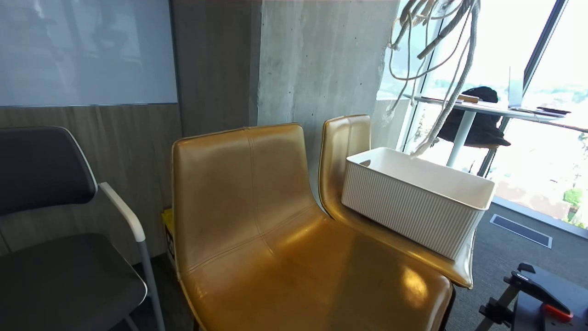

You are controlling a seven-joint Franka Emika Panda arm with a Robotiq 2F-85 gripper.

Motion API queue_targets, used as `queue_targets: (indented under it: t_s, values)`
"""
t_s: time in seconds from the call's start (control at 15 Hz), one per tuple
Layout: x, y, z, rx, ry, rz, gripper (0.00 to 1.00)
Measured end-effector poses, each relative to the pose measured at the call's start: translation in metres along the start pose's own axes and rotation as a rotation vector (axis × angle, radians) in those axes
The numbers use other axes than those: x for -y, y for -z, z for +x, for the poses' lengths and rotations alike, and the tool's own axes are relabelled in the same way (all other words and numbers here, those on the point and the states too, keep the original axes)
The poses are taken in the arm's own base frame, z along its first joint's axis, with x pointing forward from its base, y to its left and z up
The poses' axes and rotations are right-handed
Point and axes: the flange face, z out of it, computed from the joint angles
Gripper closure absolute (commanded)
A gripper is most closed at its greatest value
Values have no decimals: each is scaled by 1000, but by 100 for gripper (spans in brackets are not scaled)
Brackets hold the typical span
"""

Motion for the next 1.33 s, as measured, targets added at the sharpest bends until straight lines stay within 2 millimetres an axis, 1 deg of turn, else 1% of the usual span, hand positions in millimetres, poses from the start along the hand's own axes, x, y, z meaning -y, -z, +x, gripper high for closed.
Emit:
queue_targets:
  t_s: [0.13,0.27,0.47,0.6,0.73,1.0,1.33]
  values:
    - [-9,-17,0,-10,21,-1,100]
    - [-20,-39,-2,-20,41,-1,100]
    - [-38,-77,-10,-23,62,10,100]
    - [-44,-99,-18,-21,76,28,100]
    - [-43,-116,-26,-18,93,51,100]
    - [-33,-136,-40,-8,132,86,100]
    - [-25,-164,-69,34,199,131,100]
